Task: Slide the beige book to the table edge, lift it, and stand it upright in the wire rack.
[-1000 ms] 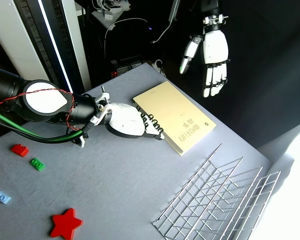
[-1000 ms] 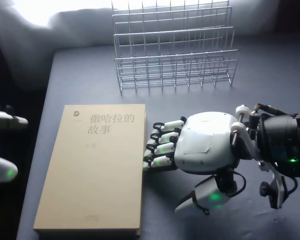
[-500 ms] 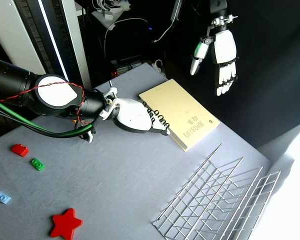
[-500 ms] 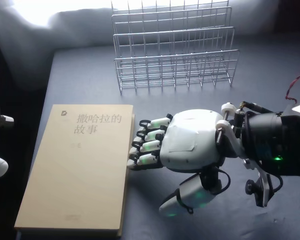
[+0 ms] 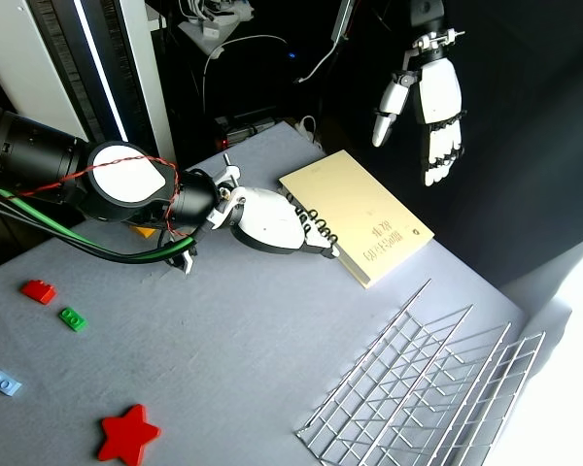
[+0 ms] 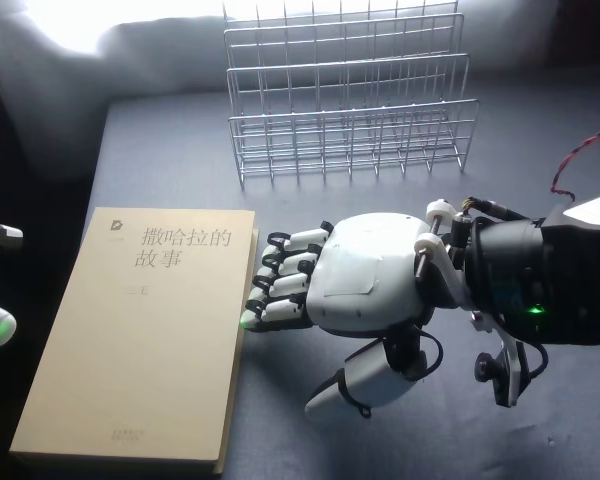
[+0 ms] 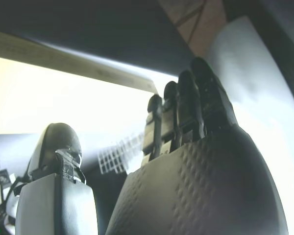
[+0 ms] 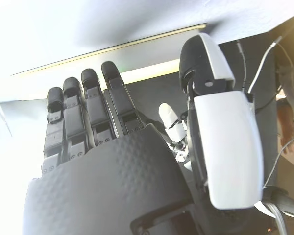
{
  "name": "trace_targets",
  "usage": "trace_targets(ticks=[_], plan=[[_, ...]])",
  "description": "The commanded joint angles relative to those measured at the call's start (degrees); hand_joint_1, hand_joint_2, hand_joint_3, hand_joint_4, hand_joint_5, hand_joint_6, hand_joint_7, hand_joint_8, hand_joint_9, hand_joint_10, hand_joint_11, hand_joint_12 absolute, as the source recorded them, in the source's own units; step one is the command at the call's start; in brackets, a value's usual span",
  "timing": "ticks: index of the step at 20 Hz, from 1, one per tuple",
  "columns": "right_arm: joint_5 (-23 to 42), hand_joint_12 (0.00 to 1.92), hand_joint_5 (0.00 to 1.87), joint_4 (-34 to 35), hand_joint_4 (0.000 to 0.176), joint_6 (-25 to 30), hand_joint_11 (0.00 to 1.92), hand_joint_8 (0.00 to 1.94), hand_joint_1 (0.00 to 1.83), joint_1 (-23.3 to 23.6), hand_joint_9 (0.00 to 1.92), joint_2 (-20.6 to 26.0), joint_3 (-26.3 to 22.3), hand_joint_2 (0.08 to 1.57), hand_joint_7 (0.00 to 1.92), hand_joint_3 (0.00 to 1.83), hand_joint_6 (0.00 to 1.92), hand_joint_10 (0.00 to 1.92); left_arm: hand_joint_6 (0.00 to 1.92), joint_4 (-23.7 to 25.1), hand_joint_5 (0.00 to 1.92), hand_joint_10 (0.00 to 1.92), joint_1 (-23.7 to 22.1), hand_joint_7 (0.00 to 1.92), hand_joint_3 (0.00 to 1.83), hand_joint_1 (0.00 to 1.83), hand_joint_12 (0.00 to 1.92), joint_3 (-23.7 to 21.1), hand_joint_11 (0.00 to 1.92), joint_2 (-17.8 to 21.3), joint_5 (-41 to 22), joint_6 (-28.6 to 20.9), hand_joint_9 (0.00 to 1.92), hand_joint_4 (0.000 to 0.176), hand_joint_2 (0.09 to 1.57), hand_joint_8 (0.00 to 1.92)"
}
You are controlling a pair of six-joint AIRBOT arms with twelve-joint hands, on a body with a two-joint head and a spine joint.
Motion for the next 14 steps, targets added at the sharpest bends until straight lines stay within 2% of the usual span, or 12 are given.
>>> trace_targets(ticks=[1, 4, 6, 7, 10, 12, 14], plan=[[2.95, 0.16, 0.18, 0.99, 0.000, 0.33, 0.00, 0.00, 0.08, 0.67, 0.14, -0.09, 0.24, 1.17, 0.16, 0.00, 0.00, 0.01, 0.01, -0.16, 0.15, 0.00, -0.10, 0.14, 0.00, 0.51, 0.44, 0.29, 0.00, 0.29, -4.01, -0.92, 0.11, 0.051, 1.15, 0.00], [2.96, 0.29, 0.19, 1.01, 0.000, 0.33, 0.00, 0.00, 0.11, 0.68, 0.16, -1.04, 1.81, 1.16, 0.19, 0.00, 0.00, 0.01, 0.00, -0.16, 0.13, 0.00, 0.05, 0.12, 0.00, 0.47, 0.39, 0.01, 0.00, 0.29, -5.51, -4.09, 0.09, 0.052, 1.16, 0.00], [2.97, 0.27, 0.22, 1.35, 0.000, 0.34, 0.00, 0.01, 0.09, 0.68, 0.18, -1.66, 2.86, 1.16, 0.22, 0.00, 0.01, 0.01, 0.00, -0.16, 0.14, 0.00, 0.02, 0.13, 0.00, 0.50, 0.38, -0.23, 0.00, 0.29, -5.93, -4.33, 0.08, 0.053, 1.16, 0.00], [3.00, 0.34, 0.23, 1.64, 0.000, 0.34, 0.00, 0.01, 0.08, 0.69, 0.18, -1.85, 3.17, 1.16, 0.22, 0.00, 0.01, 0.01, 0.00, -0.16, 0.12, 0.00, 0.03, 0.12, 0.00, 0.47, 0.36, -0.28, 0.00, 0.29, -5.93, -4.33, 0.07, 0.053, 1.16, 0.00], [3.19, 0.23, 0.19, 2.17, 0.000, 0.32, 0.00, 0.00, 0.09, 0.83, 0.14, -2.57, 3.98, 1.16, 0.21, 0.00, 0.00, 0.00, 0.00, -0.16, 0.14, 0.00, 0.07, 0.13, 0.00, 0.49, 0.41, -0.36, 0.00, 0.21, -5.93, -4.34, 0.09, 0.049, 1.16, 0.00], [3.14, 0.32, 0.20, 2.32, 0.000, 0.32, 0.00, 0.00, 0.10, 1.07, 0.18, -3.05, 4.39, 1.15, 0.22, 0.00, 0.00, 0.01, 0.00, -0.16, 0.12, 0.00, 0.28, 0.12, 0.00, 0.49, 0.33, -0.22, 0.00, 0.17, -6.07, -5.01, 0.08, 0.052, 1.16, 0.00], [2.94, 0.34, 0.20, 2.65, 0.001, 0.32, 0.00, 0.00, 0.08, 1.35, 0.18, -3.57, 4.78, 1.15, 0.22, 0.00, 0.00, 0.00, 0.00, -0.16, 0.10, 0.00, 1.06, 0.09, 0.01, 0.46, 0.27, 0.21, 0.00, 0.01, -6.16, -7.04, 0.05, 0.051, 1.18, 0.00]])
